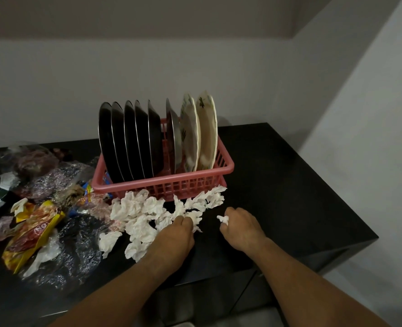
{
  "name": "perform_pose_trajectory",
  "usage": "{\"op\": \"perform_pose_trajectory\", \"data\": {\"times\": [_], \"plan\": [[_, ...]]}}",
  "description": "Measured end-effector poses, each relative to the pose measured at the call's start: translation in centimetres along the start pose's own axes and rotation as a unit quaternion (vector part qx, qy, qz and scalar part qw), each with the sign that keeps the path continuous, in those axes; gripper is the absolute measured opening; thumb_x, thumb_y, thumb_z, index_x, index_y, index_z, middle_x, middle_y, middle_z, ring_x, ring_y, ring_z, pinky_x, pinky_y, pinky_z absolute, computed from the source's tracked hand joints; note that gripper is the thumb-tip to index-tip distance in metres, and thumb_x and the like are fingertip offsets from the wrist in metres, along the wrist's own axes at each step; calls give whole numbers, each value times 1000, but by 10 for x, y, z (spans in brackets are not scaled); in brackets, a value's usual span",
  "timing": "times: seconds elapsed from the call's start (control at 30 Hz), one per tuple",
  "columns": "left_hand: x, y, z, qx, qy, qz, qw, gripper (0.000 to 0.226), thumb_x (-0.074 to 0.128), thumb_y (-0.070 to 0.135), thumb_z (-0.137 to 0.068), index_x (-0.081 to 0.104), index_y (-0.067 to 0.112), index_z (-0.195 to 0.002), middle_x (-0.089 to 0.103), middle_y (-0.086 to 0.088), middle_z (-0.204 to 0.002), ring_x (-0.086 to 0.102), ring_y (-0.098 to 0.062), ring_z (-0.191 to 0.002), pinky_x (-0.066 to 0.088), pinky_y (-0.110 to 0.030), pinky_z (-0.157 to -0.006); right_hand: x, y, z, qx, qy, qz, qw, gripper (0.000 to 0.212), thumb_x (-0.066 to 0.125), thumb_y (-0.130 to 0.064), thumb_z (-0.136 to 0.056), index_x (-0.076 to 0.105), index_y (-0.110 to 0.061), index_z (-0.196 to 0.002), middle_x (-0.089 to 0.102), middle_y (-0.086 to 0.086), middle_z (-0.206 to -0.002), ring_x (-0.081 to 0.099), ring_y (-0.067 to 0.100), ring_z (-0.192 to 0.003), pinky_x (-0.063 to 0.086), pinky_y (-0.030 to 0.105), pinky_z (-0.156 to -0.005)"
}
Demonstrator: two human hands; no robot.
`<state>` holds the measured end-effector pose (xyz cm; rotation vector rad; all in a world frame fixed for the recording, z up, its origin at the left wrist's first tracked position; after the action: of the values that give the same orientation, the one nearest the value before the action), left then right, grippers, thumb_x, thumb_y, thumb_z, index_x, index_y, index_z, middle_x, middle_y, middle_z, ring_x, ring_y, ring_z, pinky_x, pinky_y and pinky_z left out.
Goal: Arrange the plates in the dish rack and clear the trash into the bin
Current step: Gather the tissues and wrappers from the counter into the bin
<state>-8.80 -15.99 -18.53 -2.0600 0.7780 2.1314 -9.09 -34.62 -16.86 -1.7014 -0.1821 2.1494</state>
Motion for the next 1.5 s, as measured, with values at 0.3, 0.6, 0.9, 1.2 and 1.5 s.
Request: {"op": "perform_pose_trajectory", "data": {"times": [0.3, 0.6, 0.9, 1.2, 1.5], "plan": [[-29, 1, -1, 13, -21, 64, 998, 24, 49, 17, -97, 61, 13, -117, 47, -1, -120, 56, -18, -101, 47, -28, -87, -6, -9, 5, -34, 50, -57, 997, 17, 55, -17, -93, 55, -13, -110, 56, 3, -104, 53, 13, -80, 41, 24, -61], [-58, -11, 10, 29, 52, 104, 993, 21, 48, 32, -99, 65, 21, -105, 67, 4, -94, 62, -12, -84, 48, -25, -70, -17, -28, 27, -85, 55, -128, 987, 18, 50, -19, -88, 60, -31, -81, 61, -8, -86, 61, 9, -69, 45, 23, -53], [-86, -73, 66, 70, 62, 89, 992, 53, 48, 51, -95, 44, 23, -50, 45, 5, -49, 46, -10, -50, 33, -30, -54, 20, -108, 90, -54, 167, -79, 981, 49, 51, -52, -91, 52, -17, -57, 54, -3, -55, 53, 14, -51, 50, 39, -54], [-103, -118, 135, 107, 32, 86, 990, 47, 46, 46, -97, 49, 19, -58, 47, 2, -53, 50, -18, -52, 37, -34, -52, 61, -154, 154, -13, 184, -103, 978, 47, 52, -36, -96, 49, -16, -54, 49, -3, -50, 42, 10, -44, 38, 33, -48], [-26, -122, 176, 112, -39, 66, 991, 45, 49, 47, -93, 38, 25, -55, 40, 8, -56, 43, -9, -54, 30, -29, -54, 139, -133, 177, 31, 99, -111, 988, 40, 52, -41, -94, 52, -18, -61, 54, -4, -61, 54, 15, -59, 40, 30, -55]]}}
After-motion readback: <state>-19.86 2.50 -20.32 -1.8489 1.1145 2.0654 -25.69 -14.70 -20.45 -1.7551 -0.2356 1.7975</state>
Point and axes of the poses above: each hand's wrist, its own z-axis away from the middle knuckle, its own x-axis out of the palm, y = z × x, the point moved 1 cm from there along -z, towards the middle knuckle
